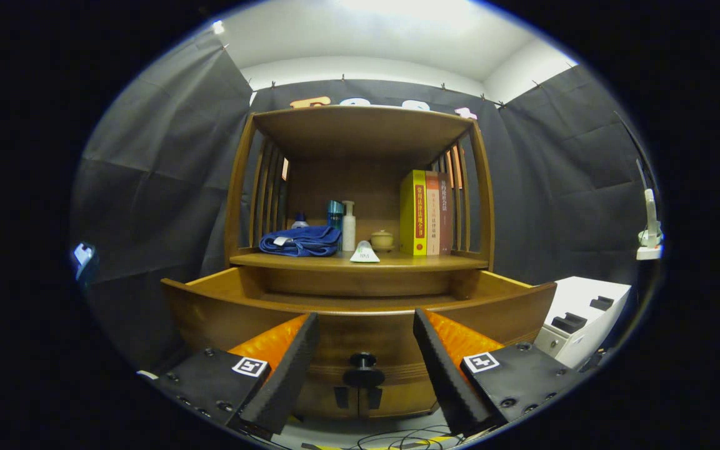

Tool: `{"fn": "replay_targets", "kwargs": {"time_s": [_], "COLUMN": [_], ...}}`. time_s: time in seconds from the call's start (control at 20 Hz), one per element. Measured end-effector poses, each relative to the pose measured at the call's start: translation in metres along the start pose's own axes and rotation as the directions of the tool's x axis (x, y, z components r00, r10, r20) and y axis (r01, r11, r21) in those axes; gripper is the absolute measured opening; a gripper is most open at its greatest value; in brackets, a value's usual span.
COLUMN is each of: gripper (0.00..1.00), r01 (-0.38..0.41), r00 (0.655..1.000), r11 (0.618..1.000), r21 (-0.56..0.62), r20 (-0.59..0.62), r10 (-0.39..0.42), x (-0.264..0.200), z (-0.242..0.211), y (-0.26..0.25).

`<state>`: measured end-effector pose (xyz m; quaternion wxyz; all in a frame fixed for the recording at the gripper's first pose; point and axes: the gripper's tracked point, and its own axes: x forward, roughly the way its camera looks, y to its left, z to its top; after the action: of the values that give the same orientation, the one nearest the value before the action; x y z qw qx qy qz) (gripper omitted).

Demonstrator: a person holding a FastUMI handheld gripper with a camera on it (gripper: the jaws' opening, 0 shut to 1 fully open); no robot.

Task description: Pull open the drawer, take out the items inside it, and place them on the countertop above the cabinet.

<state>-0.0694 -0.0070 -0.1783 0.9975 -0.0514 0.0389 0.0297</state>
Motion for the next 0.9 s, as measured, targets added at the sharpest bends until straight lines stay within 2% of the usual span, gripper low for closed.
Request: {"fn": "replay_targets", "kwargs": {"time_s": [0.45,0.9], "gripper": [0.98,0.98], "r01": [-0.029,-0.033], "r00": [0.999,0.997], "r11": [1.000,0.999], "r21": [0.002,0.012], "r20": [-0.040,-0.069], "r10": [0.030,0.033], "x": [0.027,0.030], "z": [-0.030,-0.030], "y": [0.007,0.007]}}
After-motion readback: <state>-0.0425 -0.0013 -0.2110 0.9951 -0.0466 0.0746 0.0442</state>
